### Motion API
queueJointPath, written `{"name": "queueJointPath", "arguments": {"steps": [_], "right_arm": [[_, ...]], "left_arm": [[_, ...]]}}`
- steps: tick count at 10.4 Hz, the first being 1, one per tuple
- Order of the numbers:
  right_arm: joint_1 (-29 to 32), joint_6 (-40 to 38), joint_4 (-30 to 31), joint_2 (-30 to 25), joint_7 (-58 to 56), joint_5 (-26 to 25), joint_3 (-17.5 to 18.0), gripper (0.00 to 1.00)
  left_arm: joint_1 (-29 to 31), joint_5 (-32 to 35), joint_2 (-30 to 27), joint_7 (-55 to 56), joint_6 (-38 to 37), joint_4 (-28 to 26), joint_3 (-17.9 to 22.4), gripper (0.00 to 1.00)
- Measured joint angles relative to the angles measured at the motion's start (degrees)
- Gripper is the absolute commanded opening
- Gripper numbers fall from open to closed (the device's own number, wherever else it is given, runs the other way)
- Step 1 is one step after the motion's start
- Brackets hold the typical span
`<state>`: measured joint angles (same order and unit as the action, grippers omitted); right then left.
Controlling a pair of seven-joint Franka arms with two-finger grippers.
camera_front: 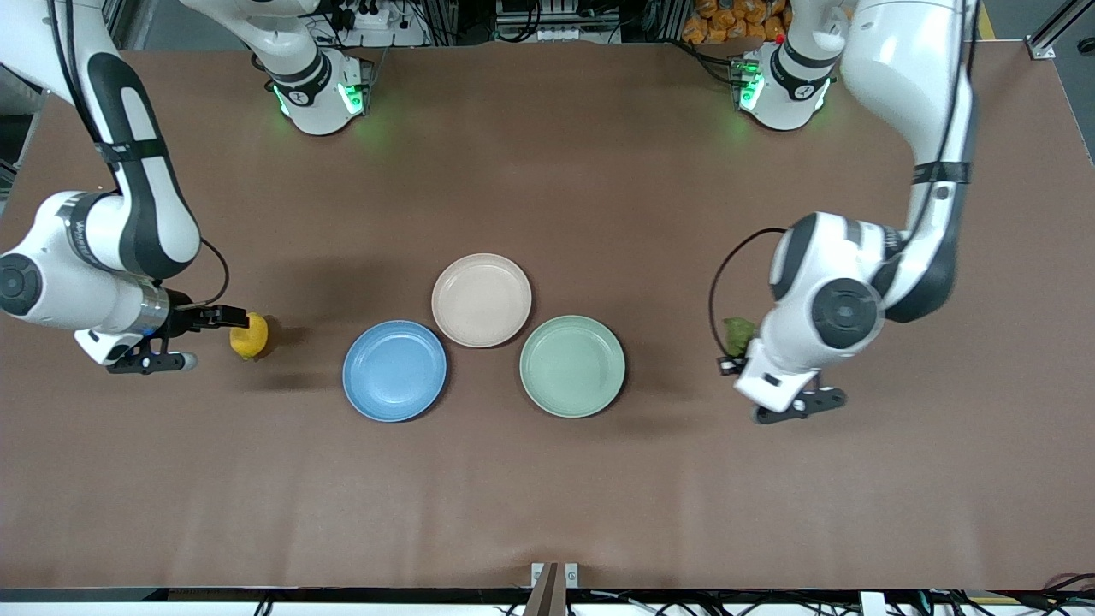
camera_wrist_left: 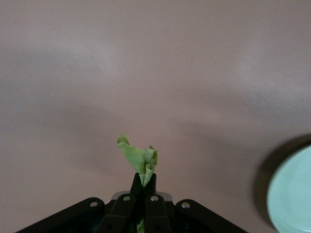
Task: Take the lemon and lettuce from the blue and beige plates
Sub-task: 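Set the lemon on the table with the right gripper while the left carries lettuce, then lower the lettuce onto the table and open the left gripper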
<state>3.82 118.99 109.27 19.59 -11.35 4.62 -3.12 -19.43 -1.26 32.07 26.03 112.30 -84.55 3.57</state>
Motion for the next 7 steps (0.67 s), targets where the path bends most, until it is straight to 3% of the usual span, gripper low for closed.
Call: {"name": "queueJointPath", "arguments": {"steps": [6,7], "right_arm": [[-1.4,-7.81,-6.93,-1.06,2.67,0.01,0.07,1.0],[-1.95,-9.62,-8.43,-1.07,4.45,0.01,0.07,1.0]], "left_arm": [[6.17,-0.01,-0.43,-12.97,0.67,-0.88,-0.13,0.0],[6.56,-0.01,-0.41,-13.68,1.53,-1.18,-0.15,0.15]]}}
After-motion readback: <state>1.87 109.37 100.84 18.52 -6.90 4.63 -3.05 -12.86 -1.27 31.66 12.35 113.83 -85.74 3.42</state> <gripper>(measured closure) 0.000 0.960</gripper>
